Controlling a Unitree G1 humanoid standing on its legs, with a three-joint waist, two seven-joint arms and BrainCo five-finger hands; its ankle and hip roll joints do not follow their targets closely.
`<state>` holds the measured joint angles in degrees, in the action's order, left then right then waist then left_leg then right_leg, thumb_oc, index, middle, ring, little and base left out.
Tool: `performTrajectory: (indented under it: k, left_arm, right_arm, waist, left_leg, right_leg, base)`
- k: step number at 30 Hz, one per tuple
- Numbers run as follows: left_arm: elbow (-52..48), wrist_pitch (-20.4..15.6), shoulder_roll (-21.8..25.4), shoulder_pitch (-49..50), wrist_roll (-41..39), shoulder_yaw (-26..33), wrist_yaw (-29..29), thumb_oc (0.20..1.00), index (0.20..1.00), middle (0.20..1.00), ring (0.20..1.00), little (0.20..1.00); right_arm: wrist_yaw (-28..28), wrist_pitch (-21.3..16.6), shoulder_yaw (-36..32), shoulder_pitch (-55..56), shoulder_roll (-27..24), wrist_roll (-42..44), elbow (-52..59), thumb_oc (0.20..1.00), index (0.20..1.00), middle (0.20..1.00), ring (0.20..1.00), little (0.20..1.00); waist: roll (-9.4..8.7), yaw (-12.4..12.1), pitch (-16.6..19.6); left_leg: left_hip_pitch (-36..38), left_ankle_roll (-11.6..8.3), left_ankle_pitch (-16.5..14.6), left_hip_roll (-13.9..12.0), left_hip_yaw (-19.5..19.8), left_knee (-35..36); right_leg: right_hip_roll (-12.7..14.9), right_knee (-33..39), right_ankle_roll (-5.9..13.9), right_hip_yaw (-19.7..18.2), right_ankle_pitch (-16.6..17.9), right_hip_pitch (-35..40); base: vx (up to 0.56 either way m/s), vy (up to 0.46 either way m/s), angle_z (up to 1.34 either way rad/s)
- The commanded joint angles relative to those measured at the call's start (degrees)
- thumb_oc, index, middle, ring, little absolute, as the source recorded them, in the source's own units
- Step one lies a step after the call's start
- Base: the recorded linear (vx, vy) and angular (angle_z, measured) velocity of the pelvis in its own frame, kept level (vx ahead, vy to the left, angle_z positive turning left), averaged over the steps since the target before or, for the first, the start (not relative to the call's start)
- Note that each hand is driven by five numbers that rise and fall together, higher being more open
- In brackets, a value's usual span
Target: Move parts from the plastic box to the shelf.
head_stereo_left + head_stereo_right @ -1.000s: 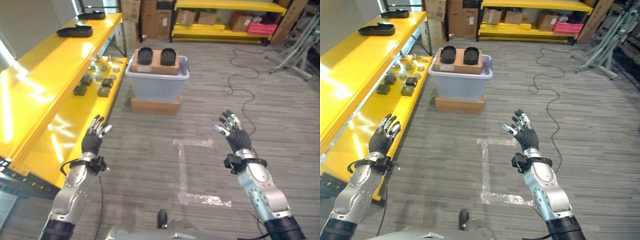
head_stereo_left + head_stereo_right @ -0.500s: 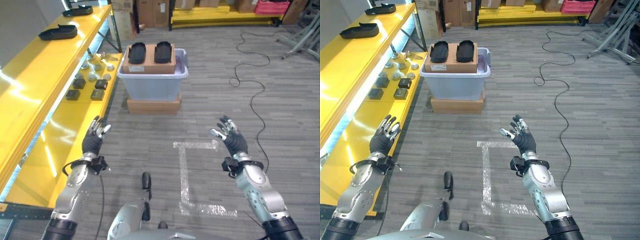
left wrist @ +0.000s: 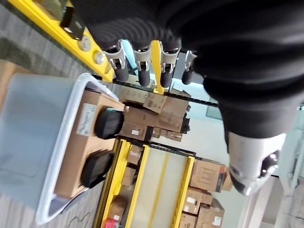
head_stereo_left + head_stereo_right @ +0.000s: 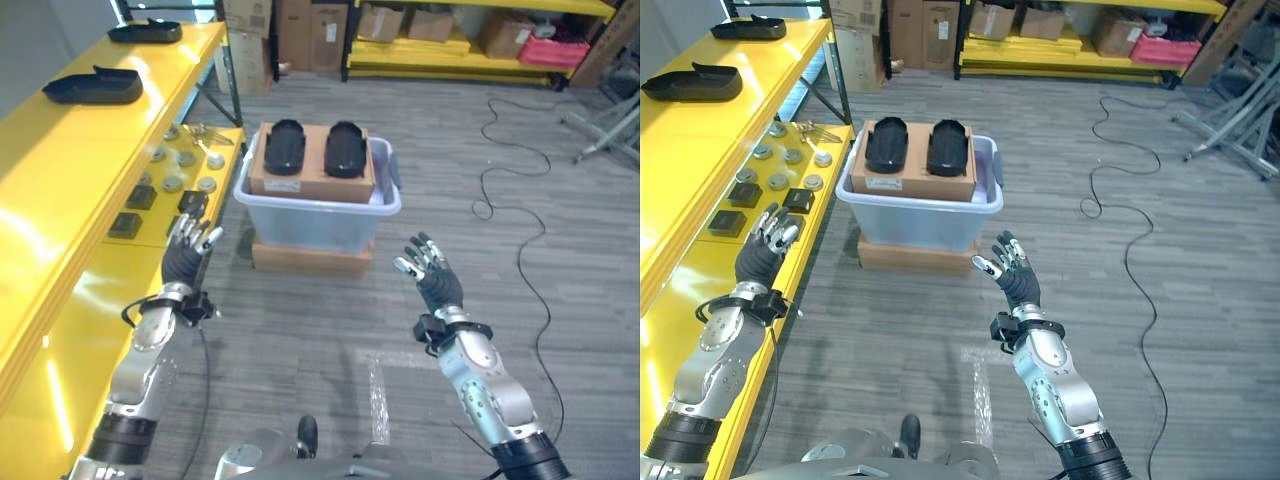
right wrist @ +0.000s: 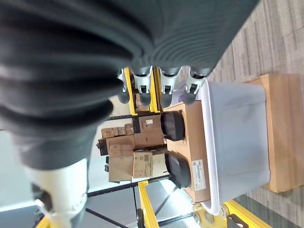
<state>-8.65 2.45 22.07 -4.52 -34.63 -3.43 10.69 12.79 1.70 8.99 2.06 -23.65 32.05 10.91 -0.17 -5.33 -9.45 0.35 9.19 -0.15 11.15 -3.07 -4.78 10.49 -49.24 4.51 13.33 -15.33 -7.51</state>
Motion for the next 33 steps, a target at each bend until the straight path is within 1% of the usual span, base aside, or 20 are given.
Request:
performTrajectory:
  k: [1, 2, 4, 6, 9, 13, 14, 15, 17, 18, 19, 20, 22, 24, 25, 27, 29, 31, 32, 33]
  left_arm:
    - [-4.5, -2.1, 3.4, 2.7, 1.5, 0.9, -1.0, 1.000, 1.000, 1.000, 1.000, 1.000]
    - [-4.4, -2.6, 3.6, 2.7, 1.7, 1.0, -1.0, 1.000, 1.000, 1.000, 1.000, 1.000]
    - [-4.5, -3.6, 4.0, 3.3, 0.4, 0.9, -1.6, 1.000, 1.000, 1.000, 1.000, 1.000]
    - [-4.4, -4.5, 4.0, 4.0, 0.5, 0.8, -3.0, 1.000, 1.000, 1.000, 1.000, 1.000]
    - [-4.7, -6.2, 3.5, 6.6, 0.6, 1.2, -6.4, 1.000, 1.000, 1.000, 1.000, 1.000]
    - [-5.0, -7.2, 3.1, 9.0, -1.8, 1.3, -7.0, 1.000, 1.000, 1.000, 1.000, 1.000]
    - [-5.0, -6.9, 2.8, 8.9, -3.3, 0.9, -7.4, 1.000, 1.000, 1.000, 1.000, 1.000]
    - [-5.0, -7.2, 2.2, 8.5, -2.8, 0.2, -7.5, 1.000, 1.000, 1.000, 1.000, 1.000]
    - [-5.1, -7.4, 2.0, 8.2, -2.5, -0.3, -7.0, 1.000, 1.000, 1.000, 1.000, 1.000]
    - [-4.9, -7.8, 1.7, 7.6, -2.8, -0.9, -5.9, 1.000, 1.000, 1.000, 1.000, 1.000]
    - [-4.4, -7.6, 1.4, 6.8, -2.6, -1.4, -4.9, 1.000, 1.000, 1.000, 1.000, 1.000]
    - [-3.8, -7.7, 1.0, 6.3, -1.9, -1.8, -4.6, 1.000, 1.000, 1.000, 1.000, 1.000]
    - [-2.9, -8.0, 0.3, 5.7, -0.9, -2.4, -4.8, 1.000, 1.000, 1.000, 1.000, 1.000]
    - [-1.9, -8.4, 0.0, 5.2, -0.4, -2.7, -4.7, 1.000, 1.000, 1.000, 1.000, 1.000]
    - [-1.4, -9.0, 0.1, 5.1, -0.7, -2.6, -4.4, 1.000, 1.000, 1.000, 1.000, 1.000]
    - [-1.5, -9.2, 0.5, 5.5, -1.0, -2.1, -4.5, 1.000, 1.000, 1.000, 1.000, 1.000]
    - [-1.9, -8.5, 0.6, 5.2, -2.0, -1.9, -4.5, 1.000, 1.000, 1.000, 1.000, 1.000]
    - [-2.6, -7.2, 0.9, 4.7, -2.3, -1.8, -4.6, 1.000, 1.000, 1.000, 1.000, 1.000]
    - [-2.1, -7.6, 1.3, 4.0, -2.1, -1.9, -5.0, 1.000, 1.000, 1.000, 1.000, 1.000]
    - [-2.7, -7.9, 1.4, 4.1, -1.4, -1.8, -4.9, 1.000, 1.000, 1.000, 1.000, 1.000]
  right_arm:
    - [-1.3, -3.3, -1.3, -2.7, -0.9, -0.6, 0.5, 1.000, 1.000, 1.000, 1.000, 1.000]
    - [-2.1, -3.8, -1.7, -2.5, -1.3, 0.0, 0.5, 1.000, 1.000, 1.000, 1.000, 1.000]
    - [-4.4, -4.1, -4.0, -2.2, -2.9, 2.0, 0.5, 1.000, 1.000, 1.000, 1.000, 1.000]
    - [-4.8, -3.8, -5.2, -1.7, -2.8, 1.9, 1.0, 1.000, 1.000, 1.000, 1.000, 1.000]
    - [-5.9, -3.7, -7.4, 1.2, -2.1, 1.2, 3.1, 1.000, 1.000, 1.000, 1.000, 1.000]
    - [-6.2, -3.1, -8.7, 2.5, -3.1, 1.4, 3.8, 1.000, 1.000, 1.000, 1.000, 1.000]
    - [-6.2, -3.3, -8.9, 2.3, -4.0, 1.6, 3.7, 1.000, 1.000, 1.000, 1.000, 1.000]
    - [-6.0, -3.3, -9.4, 1.8, -5.4, 1.6, 3.7, 1.000, 1.000, 1.000, 1.000, 1.000]
    - [-5.7, -3.2, -9.4, 1.3, -6.2, 2.1, 3.6, 1.000, 1.000, 1.000, 1.000, 1.000]
    - [-5.5, -3.3, -9.3, 0.4, -7.0, 2.7, 2.9, 1.000, 1.000, 1.000, 1.000, 1.000]
    - [-4.9, -3.7, -8.6, -0.8, -7.6, 2.4, 1.7, 1.000, 1.000, 1.000, 1.000, 1.000]
    - [-4.7, -3.7, -8.0, -1.6, -7.7, 2.5, 1.2, 1.000, 1.000, 1.000, 1.000, 1.000]
    - [-4.4, -4.2, -7.4, -2.4, -7.6, 2.2, 0.5, 1.000, 1.000, 1.000, 1.000, 1.000]
    - [-4.1, -4.6, -6.9, -2.6, -7.4, 1.7, -0.1, 1.000, 1.000, 1.000, 1.000, 1.000]
    - [-4.2, -4.7, -6.6, -2.7, -7.0, 1.6, -0.3, 1.000, 1.000, 1.000, 1.000, 1.000]
    - [-3.9, -4.5, -6.1, -2.5, -6.2, 1.1, -0.2, 1.000, 1.000, 1.000, 1.000, 1.000]
    - [-3.4, -4.6, -6.2, -2.2, -5.7, -0.3, -0.3, 1.000, 1.000, 1.000, 1.000, 1.000]
    - [-2.8, -4.9, -6.4, -1.3, -6.3, -0.1, 0.1, 1.000, 1.000, 1.000, 1.000, 1.000]
    - [-0.8, -4.5, -7.5, 0.0, -7.2, -0.3, 1.7, 1.000, 1.000, 1.000, 1.000, 1.000]
    - [1.4, -4.2, -7.9, 0.4, -7.3, -1.4, 1.8, 1.000, 1.000, 1.000, 1.000, 1.000]
  waist:
    - [-0.28, -0.7, 1.8]
    - [-0.39, 0.0, 1.3]
    - [-1.54, 2.7, -0.2]
    - [-1.39, 3.5, -0.6]
    - [-1.43, 4.5, -0.9]
    - [-2.44, 5.5, 0.6]
    - [-2.70, 5.7, 1.2]
    - [-2.96, 5.9, 2.2]
    - [-3.00, 5.9, 2.5]
    - [-3.17, 5.8, 2.7]
    - [-3.50, 5.6, 2.7]
    - [-3.77, 5.3, 2.4]
    - [-4.10, 4.7, 1.7]
    - [-4.22, 4.0, 0.8]
    - [-3.92, 3.7, 0.3]
    - [-3.66, 3.4, -0.1]
    - [-3.27, 3.4, 0.1]
    - [-2.46, 3.9, 0.2]
    - [-2.05, 4.6, 0.9]
    - [-1.59, 4.6, 1.1]
  left_leg:
    - [-4.0, -2.57, 0.5, -4.2, -0.9, -0.1]
    - [-2.4, -2.92, -0.2, -4.4, -0.5, 0.0]
    - [1.7, -3.88, -4.7, -4.1, 1.9, -0.6]
    - [3.1, -3.94, -6.0, -4.6, 3.5, -1.1]
    - [5.9, -4.39, -8.3, -6.4, 4.4, -1.7]
    - [8.4, -6.49, -9.9, -9.1, 5.2, -2.6]
    - [9.1, -7.37, -9.3, -10.5, 5.1, -3.2]
    - [9.2, -8.68, -6.1, -13.4, 4.4, -5.2]
    - [8.7, -9.28, -4.1, -14.6, 4.0, -7.2]
    - [7.4, -9.99, -1.7, -15.9, 3.6, -11.1]
    - [4.3, -10.97, 2.3, -17.2, 3.3, -18.8]
    - [0.9, -11.26, 4.4, -17.4, 3.8, -25.5]
    - [-5.8, -10.82, 5.9, -16.3, 5.8, -36.1]
    - [-11.2, -9.55, 5.3, -13.5, 6.6, -39.2]
    - [-12.8, -8.89, 4.3, -12.2, 6.1, -37.3]
    - [-12.5, -8.89, 3.7, -11.5, 3.9, -28.6]
    - [-11.3, -9.70, 5.0, -11.2, 1.4, -14.5]
    - [-11.8, -10.90, 7.9, -11.7, 0.6, -9.4]
    - [-8.1, -10.33, 4.7, -10.8, 1.4, -3.6]
    - [-5.7, -10.26, 4.0, -10.2, 2.5, -1.1]
  right_leg:
    - [-2.8, 23.1, 1.84, 0.1, 18.4, 1.5]
    - [-3.2, 28.3, 1.98, 0.0, 19.4, 0.5]
    - [-3.6, 49.4, 3.73, -3.1, 24.8, -3.0]
    - [-3.5, 54.2, 3.96, -5.4, 26.0, -4.5]
    - [-2.7, 54.2, 4.26, -7.1, 27.4, -5.5]
    - [-4.2, 51.3, 3.61, -8.6, 26.9, -2.3]
    - [-4.5, 50.0, 3.04, -8.4, 26.7, -1.5]
    - [-5.2, 49.2, 2.06, -7.4, 26.1, -0.2]
    - [-5.8, 49.4, 1.37, -7.0, 25.7, 0.7]
    - [-6.5, 49.9, 0.45, -6.7, 25.2, 1.7]
    - [-7.7, 51.1, -1.04, -6.9, 24.5, 3.3]
    - [-8.4, 51.8, -2.05, -7.4, 24.3, 4.3]
    - [-9.4, 52.7, -3.49, -8.2, 24.1, 5.9]
    - [-9.9, 53.2, -3.89, -9.1, 23.8, 7.4]
    - [-10.3, 53.7, -3.72, -9.6, 23.4, 8.5]
    - [-10.4, 54.2, -3.29, -9.5, 22.7, 10.1]
    - [-9.7, 54.2, -2.24, -8.4, 22.3, 10.7]
    - [-9.2, 54.2, -1.91, -8.0, 21.9, 11.2]
    - [-8.1, 54.2, -1.11, -7.6, 22.1, 10.9]
    - [-8.0, 54.2, -0.82, -7.7, 21.9, 10.7]
  base:
    - [0.29, -0.126, 0.27]
    - [0.35, -0.162, 0.20]
    - [0.56, -0.261, 0.35]
    - [0.45, -0.205, 0.80]
    - [0.51, -0.257, 0.40]
    - [0.42, -0.268, 0.57]
    - [0.51, -0.386, 1.00]
    - [0.39, -0.318, 0.71]
    - [0.25, -0.250, 0.21]
    - [0.30, -0.360, 0.16]
    - [0.29, -0.390, 0.15]
    - [0.21, -0.320, -0.11]
    - [0.11, -0.198, -0.61]
    - [0.09, -0.095, -0.48]
    - [0.10, -0.013, -0.30]
    - [0.10, 0.051, -0.36]
    - [0.09, 0.151, -0.18]
    - [0.11, 0.197, 0.12]
    - [0.13, 0.242, 0.20]
    - [0.11, 0.218, 0.11]
